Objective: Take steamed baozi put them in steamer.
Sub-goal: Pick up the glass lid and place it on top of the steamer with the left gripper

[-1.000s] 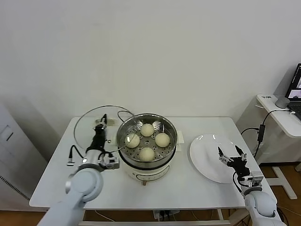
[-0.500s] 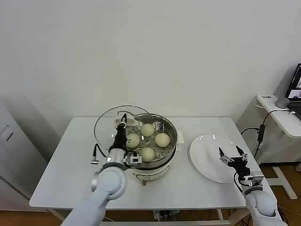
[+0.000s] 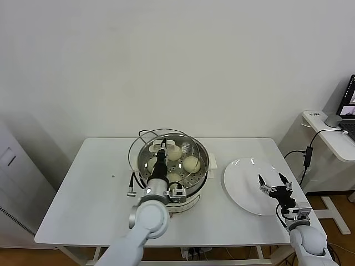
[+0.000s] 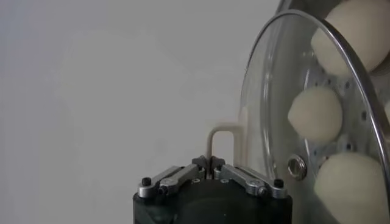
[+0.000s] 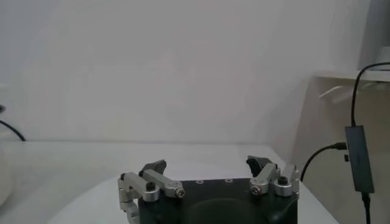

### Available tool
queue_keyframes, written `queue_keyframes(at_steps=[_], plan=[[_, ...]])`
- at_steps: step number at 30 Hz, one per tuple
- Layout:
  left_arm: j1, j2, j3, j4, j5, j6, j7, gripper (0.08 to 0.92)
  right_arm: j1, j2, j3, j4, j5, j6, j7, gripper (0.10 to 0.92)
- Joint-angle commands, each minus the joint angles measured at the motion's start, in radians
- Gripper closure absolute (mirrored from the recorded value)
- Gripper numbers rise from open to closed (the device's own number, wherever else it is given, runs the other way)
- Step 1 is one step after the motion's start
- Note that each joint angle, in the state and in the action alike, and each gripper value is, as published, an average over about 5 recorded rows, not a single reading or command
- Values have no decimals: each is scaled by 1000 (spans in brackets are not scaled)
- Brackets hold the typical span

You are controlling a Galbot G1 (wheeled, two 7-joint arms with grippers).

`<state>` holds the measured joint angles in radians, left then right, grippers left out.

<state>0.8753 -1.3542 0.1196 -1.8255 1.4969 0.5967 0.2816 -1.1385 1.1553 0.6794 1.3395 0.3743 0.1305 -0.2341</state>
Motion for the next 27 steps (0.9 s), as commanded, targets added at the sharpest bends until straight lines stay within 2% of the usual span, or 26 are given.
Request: queue_keyframes(at_steps=[1,27], plan=[[-5,-47,23,20,25,5,4,896,-1,0,1,-1,-1,1,0,203],[-4,-73,18,82,8,-7,-19,896,-8,-1,14,-4,0,2,-5,203]])
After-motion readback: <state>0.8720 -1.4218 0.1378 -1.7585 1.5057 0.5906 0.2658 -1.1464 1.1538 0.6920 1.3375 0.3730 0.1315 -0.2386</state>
